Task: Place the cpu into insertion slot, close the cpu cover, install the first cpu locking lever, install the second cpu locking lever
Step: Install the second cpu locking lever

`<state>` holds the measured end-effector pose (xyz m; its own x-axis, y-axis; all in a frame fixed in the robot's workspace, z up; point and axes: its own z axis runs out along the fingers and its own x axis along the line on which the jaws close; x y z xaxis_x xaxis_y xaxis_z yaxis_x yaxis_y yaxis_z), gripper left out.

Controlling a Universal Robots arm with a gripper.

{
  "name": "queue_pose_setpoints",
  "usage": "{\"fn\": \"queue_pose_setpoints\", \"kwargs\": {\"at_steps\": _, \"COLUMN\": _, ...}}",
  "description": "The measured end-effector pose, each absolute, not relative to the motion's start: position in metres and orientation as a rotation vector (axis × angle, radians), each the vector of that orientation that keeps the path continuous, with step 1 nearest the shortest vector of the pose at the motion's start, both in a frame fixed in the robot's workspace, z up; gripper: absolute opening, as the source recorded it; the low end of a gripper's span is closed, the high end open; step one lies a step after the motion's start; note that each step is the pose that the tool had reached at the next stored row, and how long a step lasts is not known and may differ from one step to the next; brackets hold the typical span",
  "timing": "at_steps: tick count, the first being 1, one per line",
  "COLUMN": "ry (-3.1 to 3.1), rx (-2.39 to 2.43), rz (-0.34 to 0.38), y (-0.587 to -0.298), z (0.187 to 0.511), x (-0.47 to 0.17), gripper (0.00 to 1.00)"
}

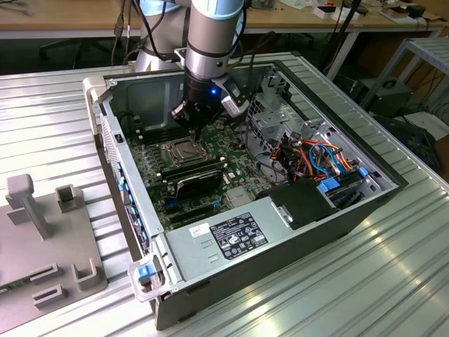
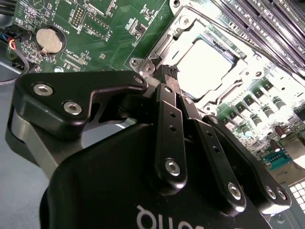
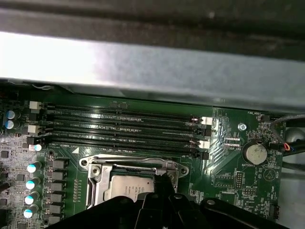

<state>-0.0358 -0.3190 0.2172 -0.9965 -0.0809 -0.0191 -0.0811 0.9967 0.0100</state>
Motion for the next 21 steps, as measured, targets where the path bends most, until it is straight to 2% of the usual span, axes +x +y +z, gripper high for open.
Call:
{"fn": "queue_pose_setpoints", "kwargs": {"at_steps": 14, "ry": 3.12, "rx": -0.127, "rz": 0.016, "y": -0.327, "z": 0.217, "x": -0.029, "gripper": 0.11}}
{"fn": "queue_pose_setpoints", "kwargs": {"at_steps": 21, "ry": 3.12, "rx": -0.127, "rz": 0.016, "y": -0.347, "z": 0.217, "x": -0.03, "gripper": 0.11}}
